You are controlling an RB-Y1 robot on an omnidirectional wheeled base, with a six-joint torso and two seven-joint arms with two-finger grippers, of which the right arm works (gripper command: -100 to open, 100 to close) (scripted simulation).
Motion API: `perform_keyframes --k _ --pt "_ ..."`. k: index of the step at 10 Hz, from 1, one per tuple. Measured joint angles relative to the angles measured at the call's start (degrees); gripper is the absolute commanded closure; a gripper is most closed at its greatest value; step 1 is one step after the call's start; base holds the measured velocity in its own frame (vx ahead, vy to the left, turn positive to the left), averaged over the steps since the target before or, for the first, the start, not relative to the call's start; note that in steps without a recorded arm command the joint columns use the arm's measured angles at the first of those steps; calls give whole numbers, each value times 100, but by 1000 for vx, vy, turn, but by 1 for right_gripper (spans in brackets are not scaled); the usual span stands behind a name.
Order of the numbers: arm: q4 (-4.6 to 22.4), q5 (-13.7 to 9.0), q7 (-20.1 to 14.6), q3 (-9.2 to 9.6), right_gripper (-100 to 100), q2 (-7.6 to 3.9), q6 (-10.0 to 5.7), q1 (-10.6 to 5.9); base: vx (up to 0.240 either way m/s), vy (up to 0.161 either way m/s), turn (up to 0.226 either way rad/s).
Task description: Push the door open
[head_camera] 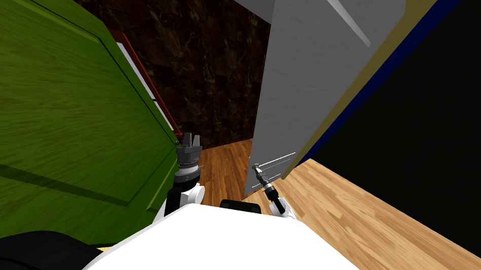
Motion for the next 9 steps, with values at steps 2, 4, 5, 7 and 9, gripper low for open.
perform_keyframes --k 2,4,5,7,9 --pt "-26 -86 -307 53 100 3 37 2 39 20 -22" --pt "16 -200 -625 104 100 19 43 -30 51 31 -40" --pt "53 -236 -754 116 100 22 35 -55 43 12 -28" --pt "107 -322 -1000 148 100 42 15 -96 30 15 -21" --pt "143 -402 -1248 188 100 42 12 -119 33 16 -32"
